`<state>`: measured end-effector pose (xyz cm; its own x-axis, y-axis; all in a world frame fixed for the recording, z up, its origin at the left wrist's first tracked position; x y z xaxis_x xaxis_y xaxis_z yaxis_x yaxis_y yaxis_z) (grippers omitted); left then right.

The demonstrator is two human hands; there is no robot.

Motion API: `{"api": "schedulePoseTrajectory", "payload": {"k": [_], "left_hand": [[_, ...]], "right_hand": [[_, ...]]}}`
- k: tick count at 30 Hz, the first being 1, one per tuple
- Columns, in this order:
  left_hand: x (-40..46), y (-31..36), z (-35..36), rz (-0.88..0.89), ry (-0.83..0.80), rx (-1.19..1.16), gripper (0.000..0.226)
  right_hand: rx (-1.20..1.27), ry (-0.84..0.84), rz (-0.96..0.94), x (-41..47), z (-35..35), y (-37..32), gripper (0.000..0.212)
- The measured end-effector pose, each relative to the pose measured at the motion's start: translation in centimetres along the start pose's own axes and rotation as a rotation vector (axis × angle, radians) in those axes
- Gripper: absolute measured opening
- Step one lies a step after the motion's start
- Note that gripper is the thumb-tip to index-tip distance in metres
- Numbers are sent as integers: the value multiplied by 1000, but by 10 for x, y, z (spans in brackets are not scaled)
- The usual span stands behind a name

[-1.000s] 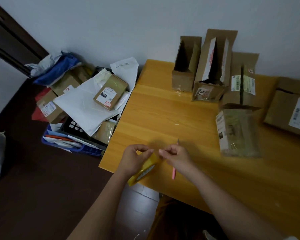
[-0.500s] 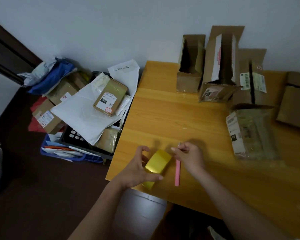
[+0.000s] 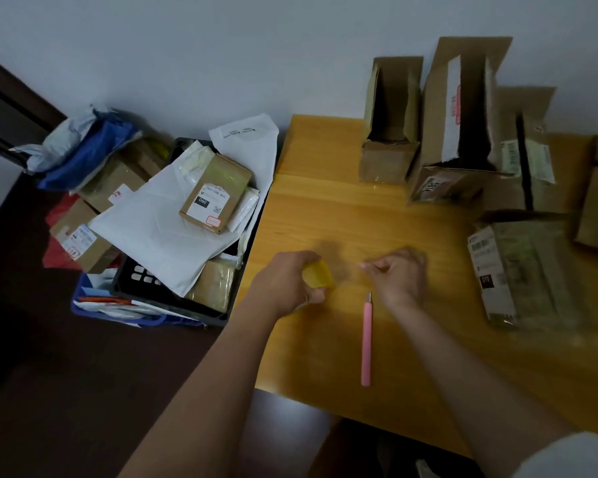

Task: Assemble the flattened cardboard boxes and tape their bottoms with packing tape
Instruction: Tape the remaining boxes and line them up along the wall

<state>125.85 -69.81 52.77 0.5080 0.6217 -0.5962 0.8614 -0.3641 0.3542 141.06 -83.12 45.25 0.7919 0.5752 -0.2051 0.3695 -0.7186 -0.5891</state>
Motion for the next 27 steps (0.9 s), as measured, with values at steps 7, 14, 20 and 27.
{"api": "schedulePoseTrajectory", "payload": {"k": [7, 14, 20, 27], "left_hand": [[5, 22, 8, 37, 84, 137, 72], [7, 26, 9, 31, 66, 200, 69], [6, 43, 12, 28, 169, 435, 73], [-21, 115, 56, 221, 159, 266, 44]], "right_hand": [[-111, -18, 104, 14, 21, 11, 49], [-144, -113, 173, 31, 14, 10, 93], [144, -9, -71, 14, -38, 4, 17], [297, 278, -243, -21, -160, 40, 13]]}}
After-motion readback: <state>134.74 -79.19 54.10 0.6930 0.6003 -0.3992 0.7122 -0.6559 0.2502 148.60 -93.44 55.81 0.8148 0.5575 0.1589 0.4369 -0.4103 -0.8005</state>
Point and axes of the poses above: each hand's wrist, its own x-axis towards the middle knuckle, its own z-axis out of the palm, y = z × x, the point moved 5 cm from there along x, towards the middle knuckle, and after that the axes turned 11 degrees about -z, right-handed, at the moved point
